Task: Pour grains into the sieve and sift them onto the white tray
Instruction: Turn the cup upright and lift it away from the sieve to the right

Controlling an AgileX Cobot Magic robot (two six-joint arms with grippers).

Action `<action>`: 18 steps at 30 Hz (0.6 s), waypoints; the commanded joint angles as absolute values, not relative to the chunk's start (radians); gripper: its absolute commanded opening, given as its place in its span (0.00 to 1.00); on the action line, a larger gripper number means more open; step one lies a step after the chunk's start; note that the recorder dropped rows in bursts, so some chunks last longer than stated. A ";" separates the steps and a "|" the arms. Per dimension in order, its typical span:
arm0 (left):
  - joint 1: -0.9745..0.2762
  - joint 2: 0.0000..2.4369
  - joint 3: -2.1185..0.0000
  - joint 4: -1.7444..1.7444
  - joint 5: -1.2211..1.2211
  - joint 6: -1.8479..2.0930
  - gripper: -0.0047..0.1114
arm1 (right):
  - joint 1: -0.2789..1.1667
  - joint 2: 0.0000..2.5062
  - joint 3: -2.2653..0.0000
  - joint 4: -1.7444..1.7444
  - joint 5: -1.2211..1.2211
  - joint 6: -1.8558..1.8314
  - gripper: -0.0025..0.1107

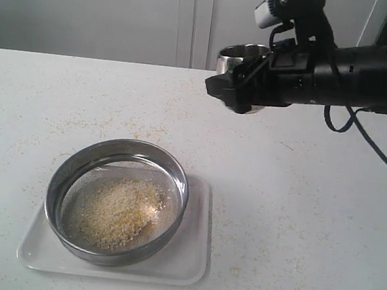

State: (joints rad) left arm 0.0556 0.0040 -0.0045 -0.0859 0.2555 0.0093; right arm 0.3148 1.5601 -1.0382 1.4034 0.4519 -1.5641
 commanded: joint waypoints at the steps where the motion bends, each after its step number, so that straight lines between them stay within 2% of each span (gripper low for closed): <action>1: 0.058 0.000 0.000 -0.095 0.255 0.000 0.04 | 0.243 1.548 -0.994 1.610 0.498 -1.765 0.02; 7: 0.058 0.000 0.000 -0.095 0.255 0.000 0.04 | 0.179 1.548 -0.940 1.744 0.558 -1.974 0.02; 18: 0.058 0.000 0.000 -0.095 0.255 0.000 0.04 | 0.109 1.554 -0.927 1.744 0.652 -2.019 0.02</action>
State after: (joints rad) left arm 0.0556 0.0040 -0.0045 -0.0859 0.2555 0.0093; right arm 0.1233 1.5585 -0.9346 1.7271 0.6022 -1.9929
